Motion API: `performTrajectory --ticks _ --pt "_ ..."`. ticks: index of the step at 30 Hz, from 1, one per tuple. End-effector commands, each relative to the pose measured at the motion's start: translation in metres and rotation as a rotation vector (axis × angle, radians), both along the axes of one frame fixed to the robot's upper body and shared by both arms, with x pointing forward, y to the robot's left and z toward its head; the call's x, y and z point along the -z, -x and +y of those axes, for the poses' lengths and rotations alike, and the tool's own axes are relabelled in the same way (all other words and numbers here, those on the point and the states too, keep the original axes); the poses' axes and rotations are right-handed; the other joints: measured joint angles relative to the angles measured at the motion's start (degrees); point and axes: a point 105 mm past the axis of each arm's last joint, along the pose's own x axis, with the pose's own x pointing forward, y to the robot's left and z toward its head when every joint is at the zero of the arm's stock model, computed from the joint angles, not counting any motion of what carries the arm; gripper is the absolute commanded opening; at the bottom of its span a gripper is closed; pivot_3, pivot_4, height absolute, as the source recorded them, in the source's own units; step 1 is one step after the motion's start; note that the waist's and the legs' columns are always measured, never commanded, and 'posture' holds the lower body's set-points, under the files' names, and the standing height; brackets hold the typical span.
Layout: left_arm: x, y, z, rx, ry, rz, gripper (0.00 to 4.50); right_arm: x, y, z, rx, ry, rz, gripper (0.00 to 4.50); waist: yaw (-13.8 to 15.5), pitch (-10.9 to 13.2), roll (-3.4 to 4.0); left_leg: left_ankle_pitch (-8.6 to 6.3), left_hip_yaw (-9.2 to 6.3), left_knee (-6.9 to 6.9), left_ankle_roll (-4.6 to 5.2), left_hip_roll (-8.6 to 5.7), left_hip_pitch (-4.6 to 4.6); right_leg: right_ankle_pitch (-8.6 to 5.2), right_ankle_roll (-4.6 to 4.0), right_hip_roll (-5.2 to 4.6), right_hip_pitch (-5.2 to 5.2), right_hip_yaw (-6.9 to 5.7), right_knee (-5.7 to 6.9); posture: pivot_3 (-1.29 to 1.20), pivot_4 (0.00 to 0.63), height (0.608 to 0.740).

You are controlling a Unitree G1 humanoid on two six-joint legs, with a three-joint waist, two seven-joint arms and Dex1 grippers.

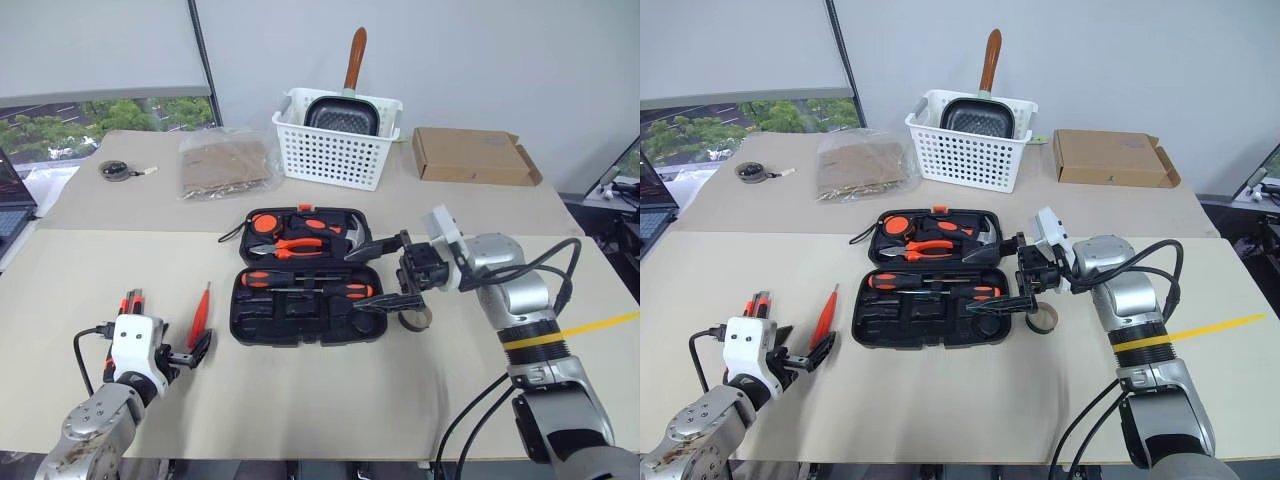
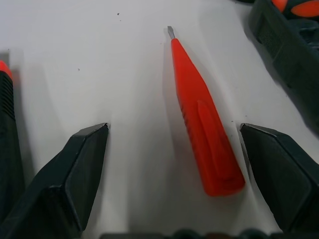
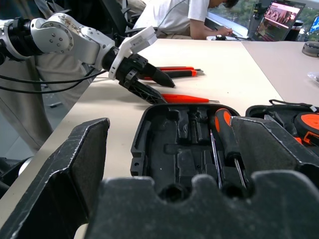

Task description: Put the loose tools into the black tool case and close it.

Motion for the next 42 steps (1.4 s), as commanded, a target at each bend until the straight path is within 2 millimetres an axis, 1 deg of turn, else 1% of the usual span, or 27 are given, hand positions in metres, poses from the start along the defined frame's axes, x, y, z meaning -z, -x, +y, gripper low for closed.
performTrajectory --ticks 1,7,9,10,12,14,18,19,20,22,23,26,27,31,32,34,35,36,42 --pt "0.0 -0.003 -0.004 0.023 0.023 -0.006 3.56 -0.016 -0.001 -0.007 0.02 -0.033 -0.075 4.5 0.07 0.0 0.0 0.0 0.0 0.0 0.0 0.0 0.0 0.0 0.0 0.0 0.0 0.0 0.0 0.0 0.15 0.7" --pt "-0.001 -0.008 -0.008 0.032 0.028 -0.012 1.37 -0.015 -0.006 -0.01 0.045 -0.031 -0.091 4.5 0.07 0.0 0.0 0.0 0.0 0.0 0.02 -0.01 -0.01 0.06 -0.08 -0.02 0.02 0.0 -0.03 0.0 0.15 0.7" --pt "-0.001 -0.008 -0.006 0.023 0.031 -0.014 0.62 -0.015 -0.007 -0.011 0.048 -0.031 -0.094 4.5 0.07 0.0 0.0 0.01 0.0 0.0 0.02 -0.01 -0.02 0.19 -0.31 -0.02 0.02 0.0 -0.03 0.0 0.15 0.7" --pt "-0.002 -0.008 -0.004 0.015 0.029 -0.016 0.47 -0.015 -0.007 -0.011 0.049 -0.031 -0.095 4.5 0.06 0.0 0.0 0.01 0.0 0.0 0.02 -0.01 -0.02 0.22 -0.36 -0.02 0.01 0.0 -0.03 0.0 0.15 0.7" --pt "-0.004 -0.008 0.0 0.003 0.024 -0.024 0.47 -0.015 -0.008 -0.012 0.053 -0.03 -0.098 4.5 0.02 0.0 0.0 0.02 0.0 -0.01 0.04 -0.01 -0.02 0.22 -0.36 -0.01 0.01 -0.01 -0.02 0.0 0.15 0.7" --pt "-0.013 -0.012 0.005 0.008 0.006 -0.067 0.47 -0.016 -0.009 -0.014 0.064 -0.032 -0.104 4.5 0.01 0.0 0.0 0.02 0.0 0.0 0.04 -0.01 -0.02 0.22 -0.36 0.0 0.01 -0.02 -0.02 0.0 0.15 0.7" --pt "-0.048 -0.026 0.001 0.108 0.033 -0.201 0.47 -0.019 -0.01 -0.019 0.09 -0.039 -0.113 4.5 0.24 0.01 -0.01 0.02 0.0 0.02 0.02 -0.01 -0.04 0.16 -0.26 0.03 0.0 -0.08 -0.01 0.0 0.15 0.7" --pt "-0.053 -0.028 0.0 0.126 0.038 -0.219 0.47 -0.019 -0.01 -0.019 0.094 -0.042 -0.114 4.5 0.34 0.01 -0.01 0.03 0.0 0.02 0.01 0.0 -0.06 0.12 -0.19 0.03 -0.01 -0.11 -0.01 0.0 0.15 0.7" --pt "-0.065 -0.032 -0.005 0.187 0.041 -0.255 0.47 -0.021 -0.01 -0.022 0.107 -0.048 -0.116 4.5 0.32 0.0 -0.01 0.03 -0.01 0.04 0.0 0.0 -0.05 0.04 -0.05 0.03 0.01 -0.12 -0.01 0.0 0.15 0.7" --pt "-0.087 -0.039 -0.015 0.309 0.036 -0.311 0.47 -0.022 -0.011 -0.027 0.134 -0.056 -0.12 4.5 0.31 0.01 -0.01 0.03 0.0 0.04 0.0 -0.01 -0.05 0.03 -0.04 0.01 0.02 -0.09 0.01 0.0 0.15 0.7" --pt "-0.094 -0.041 -0.019 0.364 0.035 -0.328 0.47 -0.022 -0.011 -0.029 0.146 -0.056 -0.121 4.5 0.34 0.01 -0.01 0.04 0.0 0.04 0.01 -0.01 -0.08 0.05 -0.05 0.02 0.01 -0.11 0.0 0.0 0.15 0.7" --pt "-0.107 -0.045 -0.03 0.519 0.027 -0.342 0.47 -0.022 -0.011 -0.035 0.178 -0.058 -0.124 4.5 0.25 0.0 0.0 0.05 0.01 0.04 0.04 -0.04 -0.09 0.25 -0.39 0.14 0.02 -0.15 -0.03 0.0 0.15 0.7" --pt "-0.11 -0.047 -0.037 0.598 0.019 -0.338 0.47 -0.022 -0.01 -0.038 0.193 -0.06 -0.123 4.5 0.15 0.0 0.0 0.04 0.04 0.03 0.08 -0.07 -0.08 0.24 -0.39 0.17 0.03 -0.13 -0.03 0.0 0.15 0.7" --pt "-0.111 -0.054 -0.057 0.812 -0.027 -0.307 0.47 -0.02 -0.008 -0.047 0.238 -0.055 -0.123 4.5 0.07 0.01 0.0 0.04 0.13 0.03 0.09 -0.07 -0.1 0.23 -0.37 0.31 0.04 -0.15 -0.05 0.0 0.15 0.7" --pt "-0.109 -0.059 -0.066 0.888 -0.06 -0.294 0.47 -0.019 -0.007 -0.052 0.261 -0.055 -0.121 4.5 0.1 0.01 0.0 0.04 0.14 0.03 0.09 -0.07 -0.1 0.23 -0.36 0.31 0.04 -0.14 -0.05 0.0 0.15 0.7" --pt "-0.104 -0.065 -0.075 0.981 -0.109 -0.276 0.47 -0.019 -0.005 -0.057 0.29 -0.055 -0.119 4.5 0.44 0.01 0.0 0.04 0.15 0.04 0.09 -0.08 -0.1 0.21 -0.32 0.35 0.09 -0.18 -0.03 0.0 0.15 0.7" --pt "-0.101 -0.069 -0.081 1.026 -0.141 -0.269 0.47 -0.018 -0.004 -0.06 0.306 -0.054 -0.117 4.5 0.43 0.01 0.0 0.04 0.18 0.05 0.09 -0.07 -0.09 0.11 -0.15 0.38 0.08 -0.17 -0.06 0.0 0.15 0.7" --pt "-0.099 -0.071 -0.083 1.052 -0.159 -0.266 0.47 -0.018 -0.003 -0.062 0.314 -0.054 -0.117 4.5 0.43 0.01 0.0 0.05 0.19 0.05 0.09 -0.07 -0.08 -0.01 0.04 0.39 0.08 -0.16 -0.06 0.0 0.15 0.7" --pt "-0.088 -0.08 -0.109 1.235 -0.232 -0.241 0.47 -0.012 0.006 -0.077 0.389 -0.044 -0.102 4.5 0.11 0.01 0.0 0.04 0.26 0.04 0.11 -0.05 -0.06 0.0 0.05 0.39 0.07 -0.08 -0.01 0.0 0.15 0.7"
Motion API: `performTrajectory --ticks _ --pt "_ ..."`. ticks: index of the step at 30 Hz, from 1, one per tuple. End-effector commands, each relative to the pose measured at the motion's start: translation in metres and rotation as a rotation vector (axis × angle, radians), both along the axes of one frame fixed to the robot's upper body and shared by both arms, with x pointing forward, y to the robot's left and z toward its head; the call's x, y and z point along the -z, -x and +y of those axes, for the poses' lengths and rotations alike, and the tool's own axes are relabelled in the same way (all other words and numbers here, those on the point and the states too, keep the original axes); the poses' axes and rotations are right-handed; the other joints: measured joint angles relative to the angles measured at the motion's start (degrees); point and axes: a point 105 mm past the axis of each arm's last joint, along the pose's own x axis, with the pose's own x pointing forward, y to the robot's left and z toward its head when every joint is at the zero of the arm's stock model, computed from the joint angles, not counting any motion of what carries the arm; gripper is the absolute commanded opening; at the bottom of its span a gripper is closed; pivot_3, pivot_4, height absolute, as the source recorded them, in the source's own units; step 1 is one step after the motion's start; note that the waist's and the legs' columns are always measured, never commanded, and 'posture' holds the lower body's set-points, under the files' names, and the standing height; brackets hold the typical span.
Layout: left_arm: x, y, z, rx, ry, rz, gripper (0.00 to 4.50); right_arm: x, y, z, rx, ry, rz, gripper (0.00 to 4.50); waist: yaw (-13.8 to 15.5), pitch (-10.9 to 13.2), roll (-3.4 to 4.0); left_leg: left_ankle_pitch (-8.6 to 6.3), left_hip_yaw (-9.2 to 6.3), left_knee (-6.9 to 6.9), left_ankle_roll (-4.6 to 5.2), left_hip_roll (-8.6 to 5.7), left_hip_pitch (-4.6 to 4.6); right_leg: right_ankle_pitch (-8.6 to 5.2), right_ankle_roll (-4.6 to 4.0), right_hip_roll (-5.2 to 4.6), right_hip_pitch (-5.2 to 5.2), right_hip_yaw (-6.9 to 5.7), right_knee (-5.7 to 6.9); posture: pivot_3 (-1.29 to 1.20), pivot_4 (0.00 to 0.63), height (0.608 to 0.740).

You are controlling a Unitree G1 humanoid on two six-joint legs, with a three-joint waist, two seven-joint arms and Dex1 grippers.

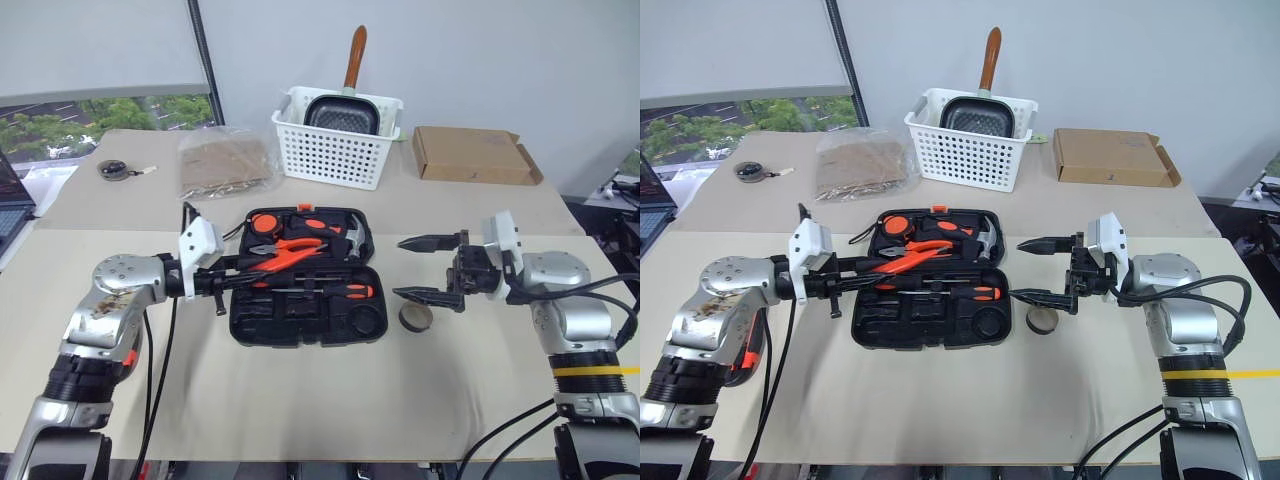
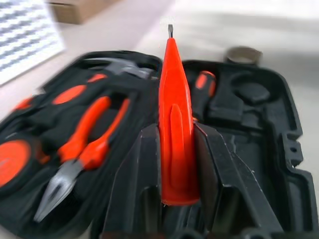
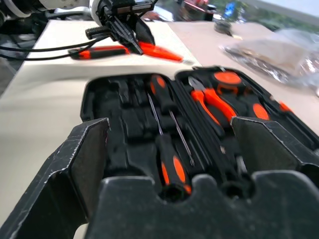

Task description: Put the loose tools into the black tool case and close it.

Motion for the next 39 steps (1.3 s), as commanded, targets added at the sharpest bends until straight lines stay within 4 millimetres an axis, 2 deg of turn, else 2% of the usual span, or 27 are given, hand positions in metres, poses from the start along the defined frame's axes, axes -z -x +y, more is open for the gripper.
performTrajectory --ticks 1,4,12,21,33,39 --pt "0.0 -0.004 -0.016 0.109 -0.065 -0.048 0.47 -0.012 0.008 -0.012 0.049 -0.017 -0.045 4.5 -0.04 0.0 0.0 0.0 0.01 0.0 0.01 0.0 0.0 0.0 0.0 0.0 0.0 0.02 0.01 0.0 0.15 0.7" --pt "0.006 -0.008 -0.021 0.145 -0.111 -0.053 0.47 -0.009 0.012 -0.017 0.083 -0.015 -0.041 4.5 0.05 0.0 -0.01 -0.02 0.03 0.02 0.06 -0.01 0.0 0.01 0.01 0.0 0.02 0.03 0.0 0.0 0.15 0.7" --pt "0.013 -0.01 -0.02 0.183 -0.206 -0.053 0.47 -0.008 0.016 -0.02 0.113 -0.019 -0.041 4.5 -0.15 0.0 -0.01 -0.03 0.09 0.07 0.1 0.01 0.05 0.02 0.08 0.0 0.0 0.11 0.06 0.0 0.15 0.7" --pt "0.006 -0.005 0.001 0.153 -0.307 -0.033 0.47 -0.005 0.014 -0.018 0.107 -0.016 -0.04 4.5 -0.14 0.01 -0.01 -0.06 0.09 0.1 0.18 -0.01 0.02 0.01 0.14 0.0 0.01 0.15 0.04 0.0 0.15 0.7" --pt "0.021 -0.005 0.017 0.115 -0.397 0.027 0.47 -0.005 0.011 -0.017 0.099 -0.013 -0.045 4.5 -0.1 0.0 -0.01 -0.06 0.09 0.14 0.19 -0.01 0.03 -0.01 0.18 0.02 0.01 0.18 0.07 0.0 0.15 0.7" --pt "0.027 0.0 0.017 0.131 -0.416 0.054 0.47 -0.005 0.011 -0.018 0.102 -0.009 -0.049 4.5 -0.14 0.0 -0.01 -0.06 0.11 0.14 0.19 -0.01 0.02 -0.01 0.19 0.03 0.01 0.2 0.09 0.0 0.15 0.7"
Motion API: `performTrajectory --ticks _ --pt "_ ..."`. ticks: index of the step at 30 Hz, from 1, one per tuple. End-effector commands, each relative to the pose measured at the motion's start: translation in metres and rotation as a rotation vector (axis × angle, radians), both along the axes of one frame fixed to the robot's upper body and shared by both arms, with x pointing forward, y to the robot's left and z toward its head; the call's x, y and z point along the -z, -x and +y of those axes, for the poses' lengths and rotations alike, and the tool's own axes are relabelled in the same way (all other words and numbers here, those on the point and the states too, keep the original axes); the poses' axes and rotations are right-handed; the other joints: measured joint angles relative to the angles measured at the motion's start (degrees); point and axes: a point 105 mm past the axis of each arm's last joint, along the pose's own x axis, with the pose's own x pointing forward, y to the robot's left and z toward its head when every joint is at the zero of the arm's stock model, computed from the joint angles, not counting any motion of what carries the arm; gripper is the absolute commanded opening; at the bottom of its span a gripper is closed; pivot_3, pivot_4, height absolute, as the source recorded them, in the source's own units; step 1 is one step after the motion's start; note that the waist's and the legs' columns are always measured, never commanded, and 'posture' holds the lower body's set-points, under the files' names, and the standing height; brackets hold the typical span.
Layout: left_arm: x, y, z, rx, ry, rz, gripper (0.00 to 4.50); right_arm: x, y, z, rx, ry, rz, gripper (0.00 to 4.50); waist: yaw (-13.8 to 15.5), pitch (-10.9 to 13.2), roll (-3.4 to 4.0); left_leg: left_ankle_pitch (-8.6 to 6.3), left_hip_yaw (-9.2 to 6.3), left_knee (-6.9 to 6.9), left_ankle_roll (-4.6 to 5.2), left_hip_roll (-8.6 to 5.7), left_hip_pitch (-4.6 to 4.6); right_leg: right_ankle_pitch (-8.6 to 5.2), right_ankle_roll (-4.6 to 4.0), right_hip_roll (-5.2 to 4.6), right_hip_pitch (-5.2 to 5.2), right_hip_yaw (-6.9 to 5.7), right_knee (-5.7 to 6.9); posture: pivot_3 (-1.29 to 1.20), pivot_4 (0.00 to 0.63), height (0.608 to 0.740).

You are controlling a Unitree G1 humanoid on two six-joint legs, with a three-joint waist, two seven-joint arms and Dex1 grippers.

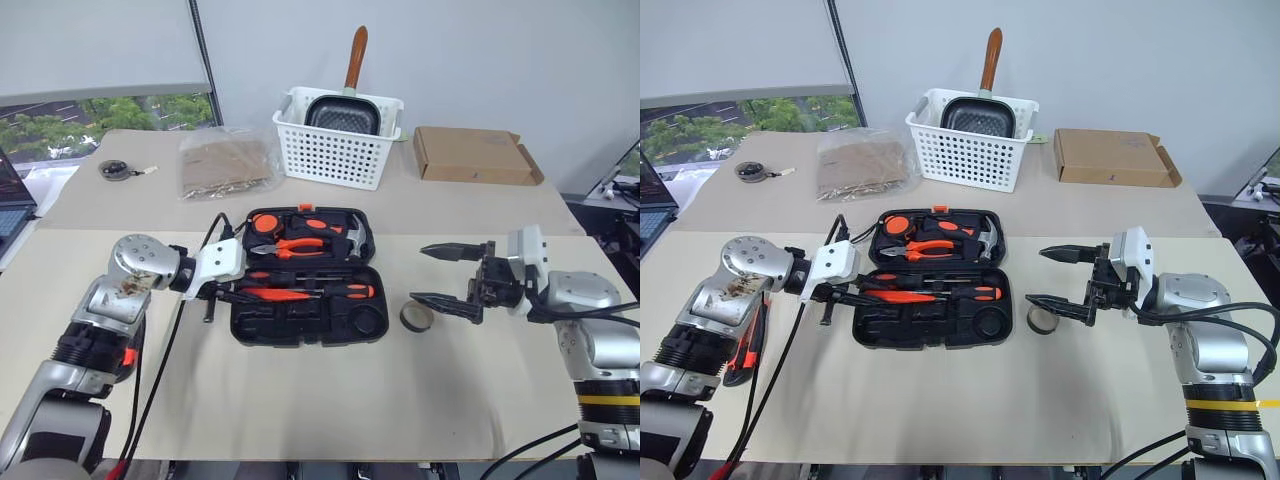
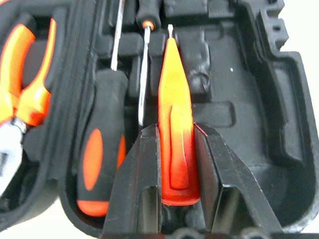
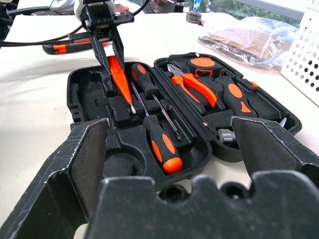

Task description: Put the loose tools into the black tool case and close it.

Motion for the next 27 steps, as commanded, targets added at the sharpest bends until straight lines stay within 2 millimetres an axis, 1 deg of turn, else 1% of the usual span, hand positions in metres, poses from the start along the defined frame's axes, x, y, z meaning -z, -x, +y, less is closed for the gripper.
performTrajectory --ticks 1,10,16,20,22,23,26,27 --pt "-0.002 0.002 0.002 0.002 -0.022 -0.004 0.47 -0.01 0.0 0.001 -0.01 -0.004 -0.055 4.5 0.0 0.0 0.0 0.0 0.0 0.0 0.0 0.0 0.01 0.0 0.0 0.0 0.0 0.0 0.0 0.0 0.15 0.7" --pt "0.007 0.004 0.003 -0.001 -0.057 0.023 0.47 -0.01 0.001 0.002 -0.014 -0.003 -0.056 4.5 -0.02 0.0 0.0 0.0 0.0 0.02 0.0 0.0 0.04 0.0 0.0 0.0 0.0 0.03 0.07 0.0 0.15 0.7" --pt "0.018 0.004 0.006 -0.006 -0.091 0.043 0.47 -0.009 0.001 0.003 -0.016 -0.003 -0.059 4.5 -0.07 0.0 0.0 0.0 0.02 0.02 0.0 0.0 0.04 0.0 0.0 0.0 0.01 0.04 0.08 0.0 0.15 0.7" --pt "0.02 0.002 0.008 -0.016 -0.09 0.042 0.47 -0.009 0.0 0.003 -0.016 -0.003 -0.059 4.5 -0.12 -0.01 0.0 0.0 0.05 0.02 0.0 0.0 0.08 0.0 0.0 0.01 0.01 0.05 0.1 0.0 0.15 0.7" --pt "0.019 0.0 0.009 -0.029 -0.082 0.035 1.48 -0.009 0.0 0.003 -0.016 -0.001 -0.06 4.5 -0.15 -0.01 0.01 0.0 0.07 0.02 0.0 0.01 0.11 0.0 0.0 0.01 0.01 0.07 0.13 0.0 0.15 0.7" --pt "0.018 -0.002 0.01 -0.035 -0.074 0.026 1.68 -0.008 0.0 0.003 -0.016 0.0 -0.061 4.5 -0.15 -0.01 0.01 0.0 0.09 0.02 0.0 0.01 0.12 0.0 0.0 0.01 0.01 0.07 0.14 0.0 0.15 0.7" --pt "0.012 -0.005 0.01 -0.051 -0.041 -0.007 2.85 -0.008 -0.001 0.003 -0.018 0.001 -0.061 4.5 -0.16 -0.01 0.01 0.0 0.15 0.02 0.0 0.01 0.21 0.0 0.0 -0.01 0.02 0.13 0.21 0.0 0.15 0.7" --pt "0.005 -0.005 0.008 -0.054 -0.003 -0.014 3.22 -0.008 -0.002 0.003 -0.019 0.002 -0.061 4.5 -0.16 -0.01 0.01 0.0 0.18 0.02 0.0 0.01 0.23 -0.01 0.0 -0.01 0.02 0.16 0.23 0.0 0.15 0.7"
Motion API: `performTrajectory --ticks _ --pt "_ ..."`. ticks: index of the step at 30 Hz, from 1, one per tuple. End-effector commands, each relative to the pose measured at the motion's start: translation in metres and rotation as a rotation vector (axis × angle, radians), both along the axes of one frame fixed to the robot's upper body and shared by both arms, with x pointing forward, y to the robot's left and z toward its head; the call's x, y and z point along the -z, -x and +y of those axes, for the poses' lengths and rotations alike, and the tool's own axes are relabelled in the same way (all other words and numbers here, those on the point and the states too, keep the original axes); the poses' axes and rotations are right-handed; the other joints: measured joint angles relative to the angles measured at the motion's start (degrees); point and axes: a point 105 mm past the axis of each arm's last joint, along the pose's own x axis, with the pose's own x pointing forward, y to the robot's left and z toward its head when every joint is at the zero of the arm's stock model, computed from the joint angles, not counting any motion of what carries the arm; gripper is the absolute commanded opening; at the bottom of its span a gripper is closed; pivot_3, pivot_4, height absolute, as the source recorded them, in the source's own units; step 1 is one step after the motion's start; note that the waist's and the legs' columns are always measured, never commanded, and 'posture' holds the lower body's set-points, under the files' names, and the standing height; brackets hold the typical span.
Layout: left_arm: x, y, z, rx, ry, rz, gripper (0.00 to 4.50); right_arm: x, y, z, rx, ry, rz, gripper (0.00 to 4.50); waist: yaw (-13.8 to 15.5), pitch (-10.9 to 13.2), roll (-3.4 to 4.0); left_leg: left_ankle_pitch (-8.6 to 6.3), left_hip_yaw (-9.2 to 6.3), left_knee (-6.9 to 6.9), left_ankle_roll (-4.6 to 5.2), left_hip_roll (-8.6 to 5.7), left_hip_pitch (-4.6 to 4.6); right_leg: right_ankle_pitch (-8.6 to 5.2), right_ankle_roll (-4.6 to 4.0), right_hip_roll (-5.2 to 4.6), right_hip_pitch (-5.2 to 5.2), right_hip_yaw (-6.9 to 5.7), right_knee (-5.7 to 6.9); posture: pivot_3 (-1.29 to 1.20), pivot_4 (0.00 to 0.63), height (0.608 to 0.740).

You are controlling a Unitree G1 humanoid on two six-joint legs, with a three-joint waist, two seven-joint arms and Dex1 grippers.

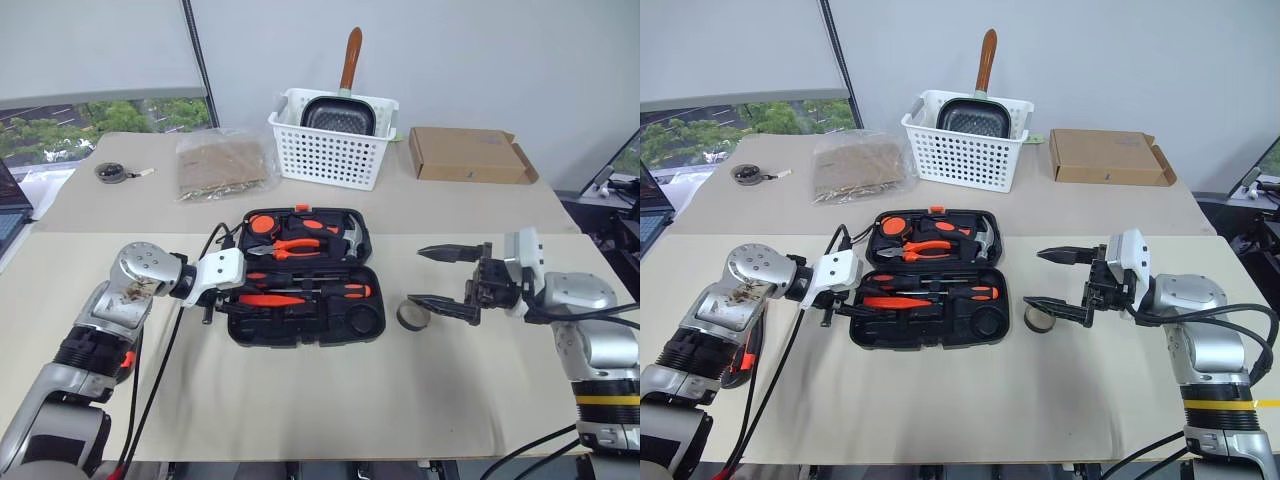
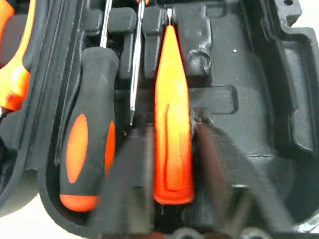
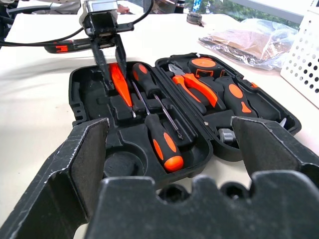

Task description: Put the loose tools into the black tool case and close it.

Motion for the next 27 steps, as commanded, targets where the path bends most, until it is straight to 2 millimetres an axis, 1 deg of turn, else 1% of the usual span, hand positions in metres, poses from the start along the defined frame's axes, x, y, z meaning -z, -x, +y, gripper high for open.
performTrajectory --ticks 1,3,4,7,9,11,12,14,15,17,18,19,21,24,27 --pt "-0.012 -0.001 -0.001 -0.01 0.065 -0.025 3.51 -0.013 -0.001 0.001 -0.009 -0.001 -0.066 4.5 0.0 0.0 0.0 0.0 0.01 0.0 0.0 0.0 0.01 0.0 0.0 0.0 0.0 0.02 0.01 0.0 0.15 0.7" --pt "-0.02 0.0 -0.003 -0.006 0.108 -0.045 4.31 -0.013 -0.002 0.001 -0.01 0.0 -0.066 4.5 0.04 0.0 0.0 0.0 0.04 0.01 0.0 0.0 0.03 0.0 0.0 -0.02 -0.01 0.05 0.06 0.0 0.15 0.7" --pt "-0.028 0.003 -0.004 0.0 0.143 -0.051 4.45 -0.013 -0.002 0.001 -0.011 0.002 -0.066 4.5 0.05 0.01 -0.01 0.0 0.05 0.03 0.0 0.0 0.03 0.0 0.0 -0.03 -0.01 0.06 0.09 0.0 0.15 0.7" --pt "-0.052 0.013 -0.007 0.014 0.252 -0.055 4.45 -0.012 -0.002 0.001 -0.014 0.005 -0.065 4.5 0.09 0.01 -0.02 0.0 0.04 0.07 0.0 0.0 0.01 0.0 0.0 -0.05 -0.03 0.07 0.13 0.0 0.15 0.7" --pt "-0.06 0.018 -0.009 0.014 0.297 -0.05 4.45 -0.012 -0.002 0.001 -0.015 0.005 -0.065 4.5 0.12 0.01 -0.01 0.0 0.04 0.08 0.0 0.0 -0.01 0.0 0.0 -0.07 -0.03 0.07 0.16 0.0 0.15 0.7" --pt "-0.072 0.017 -0.012 -0.025 0.387 -0.081 4.45 -0.011 -0.002 0.002 -0.015 0.005 -0.064 4.5 0.14 0.01 -0.01 0.0 0.04 0.07 0.0 -0.01 0.01 -0.01 0.01 -0.08 -0.02 0.09 0.17 0.0 0.15 0.7" --pt "-0.073 0.014 -0.013 -0.054 0.419 -0.091 4.2 -0.011 -0.002 0.002 -0.016 0.004 -0.063 4.5 0.14 0.01 -0.01 0.0 0.04 0.07 0.0 -0.01 0.02 -0.02 0.02 -0.09 -0.02 0.1 0.18 0.0 0.15 0.7" --pt "-0.064 0.013 -0.016 -0.071 0.42 -0.104 3.75 -0.01 -0.002 0.004 -0.016 0.002 -0.062 4.5 0.12 0.01 -0.01 0.0 0.04 0.07 0.0 -0.01 0.05 -0.02 0.03 -0.09 0.01 0.12 0.19 0.0 0.15 0.7" --pt "-0.059 0.015 -0.019 -0.055 0.421 -0.1 3.34 -0.01 -0.002 0.004 -0.016 0.002 -0.062 4.5 0.1 0.01 -0.01 0.0 0.04 0.07 0.0 -0.01 0.13 -0.03 0.04 -0.09 0.06 0.14 0.2 0.0 0.15 0.7" --pt "-0.05 0.018 -0.023 -0.035 0.454 -0.055 2.72 -0.01 -0.002 0.005 -0.017 -0.001 -0.063 4.5 0.09 0.01 -0.01 0.0 0.05 0.07 0.0 -0.01 0.14 -0.03 0.04 -0.07 0.07 0.14 0.23 0.0 0.15 0.7" --pt "-0.044 0.018 -0.024 -0.027 0.455 -0.032 2.2 -0.01 -0.002 0.006 -0.019 -0.002 -0.063 4.5 0.09 0.01 -0.01 0.01 0.07 0.07 -0.01 -0.01 0.15 -0.03 0.04 -0.07 0.07 0.14 0.24 0.0 0.15 0.7" --pt "-0.037 0.017 -0.024 -0.022 0.439 -0.019 1.92 -0.01 -0.002 0.007 -0.021 -0.002 -0.063 4.5 0.1 0.02 -0.03 0.01 0.08 0.08 -0.02 -0.01 0.15 -0.03 0.04 -0.07 0.06 0.14 0.26 0.0 0.15 0.7" --pt "-0.022 0.014 -0.023 -0.006 0.384 -0.006 1.1 -0.01 -0.002 0.007 -0.024 -0.002 -0.062 4.5 0.1 0.02 -0.03 0.04 0.08 0.09 -0.06 -0.01 0.15 -0.03 0.03 -0.04 0.05 0.13 0.25 0.0 0.15 0.7" --pt "-0.007 0.007 -0.022 0.008 0.332 -0.001 0.02 -0.01 -0.001 0.007 -0.025 0.002 -0.061 4.5 0.12 0.02 -0.03 0.06 0.09 0.08 -0.09 -0.01 0.18 -0.04 0.02 -0.04 0.05 0.13 0.29 0.0 0.15 0.7" --pt "0.002 0.002 -0.024 0.025 0.332 0.032 0.02 -0.01 -0.001 0.006 -0.026 0.005 -0.06 4.5 0.19 0.02 -0.03 0.07 0.1 0.09 -0.08 -0.01 0.16 -0.04 0.02 -0.06 0.03 0.13 0.29 0.0 0.15 0.7"
